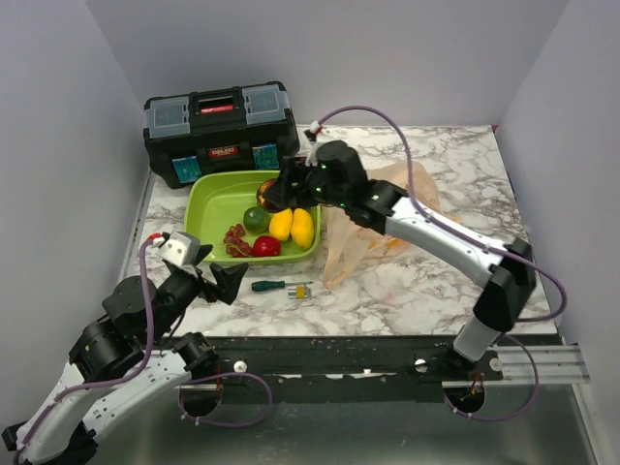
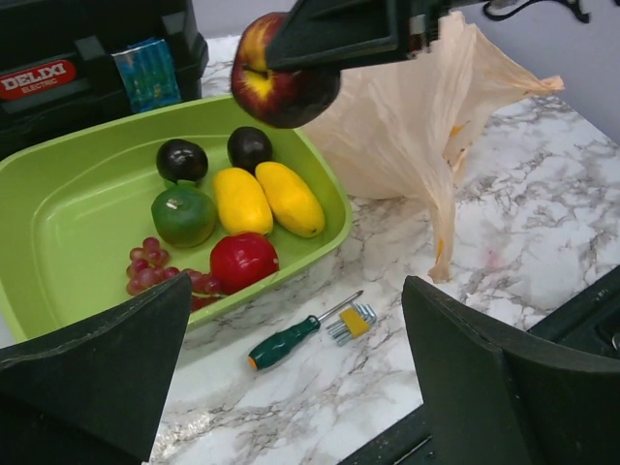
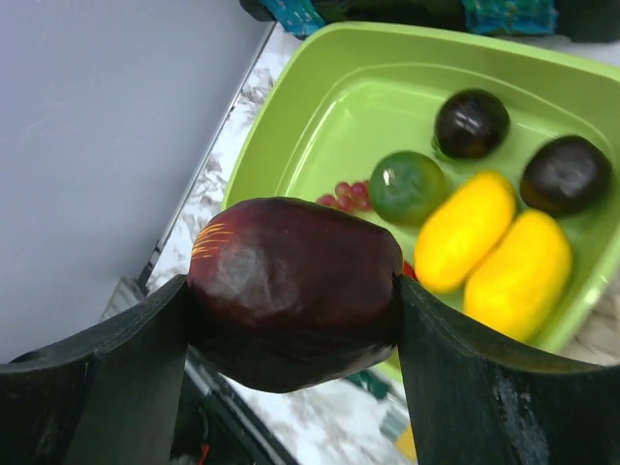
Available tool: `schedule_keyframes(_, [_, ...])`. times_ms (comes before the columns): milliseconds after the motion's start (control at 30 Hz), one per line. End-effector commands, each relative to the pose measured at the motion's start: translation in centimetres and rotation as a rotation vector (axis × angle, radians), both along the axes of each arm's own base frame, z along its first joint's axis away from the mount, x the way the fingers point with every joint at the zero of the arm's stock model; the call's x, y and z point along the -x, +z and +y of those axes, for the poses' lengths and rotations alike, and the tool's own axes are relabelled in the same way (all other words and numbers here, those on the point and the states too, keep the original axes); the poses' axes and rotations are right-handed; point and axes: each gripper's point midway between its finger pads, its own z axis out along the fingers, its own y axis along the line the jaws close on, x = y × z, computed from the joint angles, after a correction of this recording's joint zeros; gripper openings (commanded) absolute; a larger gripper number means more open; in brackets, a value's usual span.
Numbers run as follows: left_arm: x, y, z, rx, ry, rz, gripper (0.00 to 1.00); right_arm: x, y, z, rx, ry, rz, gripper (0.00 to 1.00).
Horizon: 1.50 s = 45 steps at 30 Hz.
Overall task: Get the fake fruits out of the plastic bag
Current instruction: Place the fake fruit in the bin.
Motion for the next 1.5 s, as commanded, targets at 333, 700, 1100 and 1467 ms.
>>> schedule_keyframes(333, [0.2,-3.6,1.8,-0.022,0.045,-0.038,0.89,-6.9,-10.4,13.1,0.145,0.001,0.031,0.10])
schedule_keyframes(700, [0.1,-3.9,1.3,-0.040,0.025,-0.034,0.89,-10.1,-16.2,14.4,0.245,-0.055,0.007,0.24])
schedule_keyframes(1100, [0.2,-3.8,1.3,-0.039,0.021,-0.038,0.89,-13.0,-18.7,14.7,0.332,-0.084,-0.125,0.43])
schedule_keyframes(1467, [0.2,-3.9,1.2,-0.044,0.017,-0.037,0.89,-14.0,-21.9,14.9,0.388,-0.081,-0.166,0.60])
